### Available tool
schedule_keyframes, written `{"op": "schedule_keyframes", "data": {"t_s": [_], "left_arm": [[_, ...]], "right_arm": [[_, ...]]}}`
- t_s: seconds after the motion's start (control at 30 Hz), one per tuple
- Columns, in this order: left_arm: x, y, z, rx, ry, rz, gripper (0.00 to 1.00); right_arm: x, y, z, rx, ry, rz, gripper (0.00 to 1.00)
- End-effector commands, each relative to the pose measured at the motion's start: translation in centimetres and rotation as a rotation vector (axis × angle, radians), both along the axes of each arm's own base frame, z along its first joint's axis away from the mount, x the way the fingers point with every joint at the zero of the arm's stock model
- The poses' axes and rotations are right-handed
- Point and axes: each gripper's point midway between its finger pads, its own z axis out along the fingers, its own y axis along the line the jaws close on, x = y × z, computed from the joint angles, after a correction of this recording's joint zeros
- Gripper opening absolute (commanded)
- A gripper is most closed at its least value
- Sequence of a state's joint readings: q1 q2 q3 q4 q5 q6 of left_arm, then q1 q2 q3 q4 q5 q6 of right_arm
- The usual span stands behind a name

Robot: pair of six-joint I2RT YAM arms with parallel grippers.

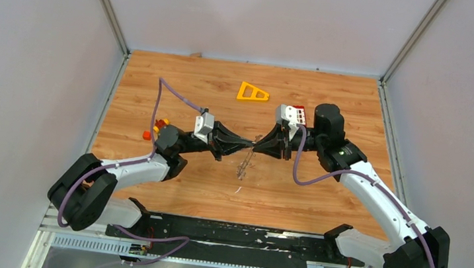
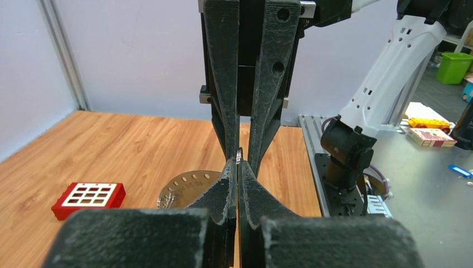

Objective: Put the keys on the keyring

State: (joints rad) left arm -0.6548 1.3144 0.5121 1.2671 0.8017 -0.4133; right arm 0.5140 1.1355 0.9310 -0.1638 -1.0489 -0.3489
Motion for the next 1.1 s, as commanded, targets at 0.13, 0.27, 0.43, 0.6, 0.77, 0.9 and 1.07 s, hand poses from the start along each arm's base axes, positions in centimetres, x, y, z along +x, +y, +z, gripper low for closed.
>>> {"op": "schedule_keyframes", "data": {"t_s": [0.13,0.27,0.43,0.6,0.77,0.9,1.07], "left_arm": [[0.1,-0.1,0.5,-0.023,-0.043,0.014,0.00],[0.1,-0.1,0.6,-0.025,-0.045,0.015,0.00],[0.1,0.0,0.5,-0.019,-0.063,0.019,0.00],[-0.2,-0.2,-0.2,0.059,-0.153,0.002,0.20],[0.2,-0.1,-0.6,0.185,-0.289,0.010,0.39],[0.5,-0.4,-1.6,0.310,-0.332,-0.040,0.46],[1.1,-0.4,-2.2,0.398,-0.390,-0.054,0.45]], "right_arm": [[-0.1,0.3,2.7,0.048,-0.082,0.007,0.11],[-0.1,0.2,2.6,0.042,-0.092,0.003,0.00],[0.9,-0.3,2.4,-0.004,-0.147,-0.060,0.00],[1.6,-0.9,1.9,-0.116,-0.212,-0.116,0.00],[1.3,-1.4,0.7,-0.248,-0.234,-0.126,0.00],[1.4,-1.7,-0.2,-0.362,-0.247,-0.135,0.00],[1.3,-1.8,-0.7,-0.478,-0.250,-0.140,0.00]]}}
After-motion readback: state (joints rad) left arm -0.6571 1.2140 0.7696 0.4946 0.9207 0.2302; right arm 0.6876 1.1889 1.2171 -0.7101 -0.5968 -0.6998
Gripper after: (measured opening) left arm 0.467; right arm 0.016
